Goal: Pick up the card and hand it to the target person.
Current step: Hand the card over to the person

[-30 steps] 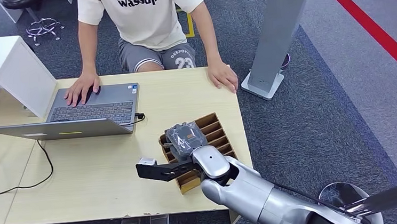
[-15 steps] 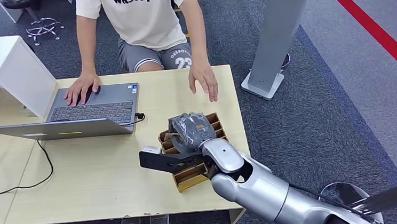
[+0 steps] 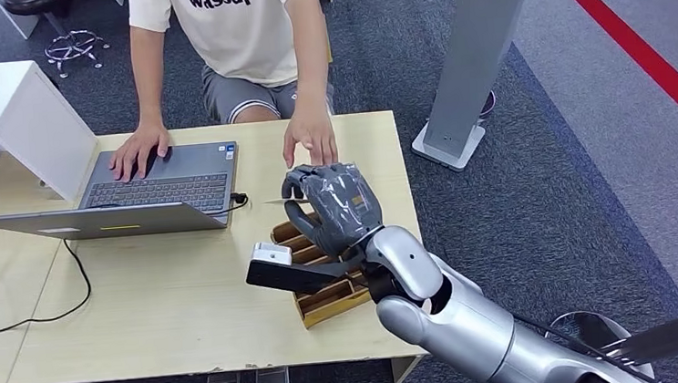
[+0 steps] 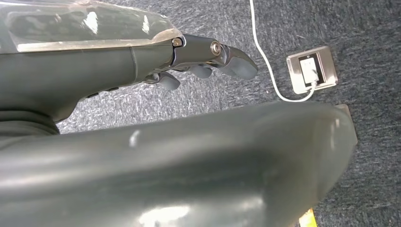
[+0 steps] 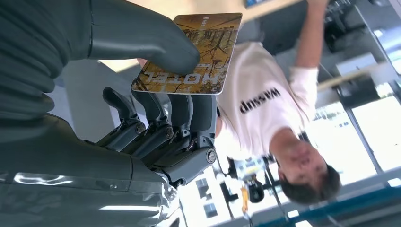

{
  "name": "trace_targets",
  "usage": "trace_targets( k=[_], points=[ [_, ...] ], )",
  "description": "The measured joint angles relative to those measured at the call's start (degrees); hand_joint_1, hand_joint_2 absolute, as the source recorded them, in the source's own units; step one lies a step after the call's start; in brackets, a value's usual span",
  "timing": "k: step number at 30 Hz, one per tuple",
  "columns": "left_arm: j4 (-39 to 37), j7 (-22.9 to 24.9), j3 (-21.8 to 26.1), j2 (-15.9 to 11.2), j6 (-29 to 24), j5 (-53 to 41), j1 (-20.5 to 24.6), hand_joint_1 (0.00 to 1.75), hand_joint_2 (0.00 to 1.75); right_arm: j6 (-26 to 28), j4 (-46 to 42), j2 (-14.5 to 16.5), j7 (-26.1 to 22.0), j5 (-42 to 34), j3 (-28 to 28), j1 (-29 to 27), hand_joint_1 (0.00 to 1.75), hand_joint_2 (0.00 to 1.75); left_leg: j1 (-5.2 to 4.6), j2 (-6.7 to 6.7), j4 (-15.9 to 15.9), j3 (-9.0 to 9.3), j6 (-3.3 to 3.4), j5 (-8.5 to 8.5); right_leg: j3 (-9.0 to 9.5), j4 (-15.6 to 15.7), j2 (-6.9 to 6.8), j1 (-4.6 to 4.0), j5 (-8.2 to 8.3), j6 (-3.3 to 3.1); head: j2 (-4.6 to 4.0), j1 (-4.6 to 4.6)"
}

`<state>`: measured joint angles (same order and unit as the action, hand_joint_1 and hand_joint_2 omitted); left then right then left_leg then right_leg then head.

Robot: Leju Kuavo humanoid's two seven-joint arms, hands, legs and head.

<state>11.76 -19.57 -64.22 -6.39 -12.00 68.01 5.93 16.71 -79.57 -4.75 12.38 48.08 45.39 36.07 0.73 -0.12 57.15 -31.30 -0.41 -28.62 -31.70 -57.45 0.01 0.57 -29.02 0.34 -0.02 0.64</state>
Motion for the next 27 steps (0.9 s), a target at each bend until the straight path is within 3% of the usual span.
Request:
trace_targets(
  k=[5,13,19,27],
  points=[
    [0.0,-0.36,0.0,0.01,0.03,-0.55,0.01,0.0,0.0,10.37,3.81,-0.03,-9.16,-3.3,-1.75,-0.02,1.55,1.75,0.0,0.0,0.0,-0.01,0.0,0.0,0.01,0.0,0.0,0.0,0.0,0.0,0.01,-0.01],
    [0.0,-0.67,0.0,0.13,0.02,-0.95,0.02,0.0,0.0,21.18,10.42,0.58,-16.85,-2.9,-4.59,-0.37,1.55,1.75,0.0,-0.01,0.0,-0.01,0.0,0.0,0.0,0.0,-0.01,0.0,0.0,0.0,0.0,-0.03],
    [0.0,-0.3,0.0,0.34,0.02,-1.39,0.09,0.0,0.0,22.72,12.33,3.09,-22.2,12.87,-11.35,-2.93,1.55,1.75,0.0,-0.01,0.0,-0.02,0.0,0.0,-0.01,0.0,-0.01,0.0,0.0,0.0,0.01,-0.05],
    [0.0,-0.16,0.0,0.44,0.01,-1.22,0.12,0.0,0.0,22.78,14.86,5.91,-22.78,15.09,-17.93,-4.01,1.55,1.75,0.0,-0.01,0.0,-0.01,0.0,0.0,0.01,0.0,-0.01,0.0,0.0,0.0,0.0,0.01]
  ],
)
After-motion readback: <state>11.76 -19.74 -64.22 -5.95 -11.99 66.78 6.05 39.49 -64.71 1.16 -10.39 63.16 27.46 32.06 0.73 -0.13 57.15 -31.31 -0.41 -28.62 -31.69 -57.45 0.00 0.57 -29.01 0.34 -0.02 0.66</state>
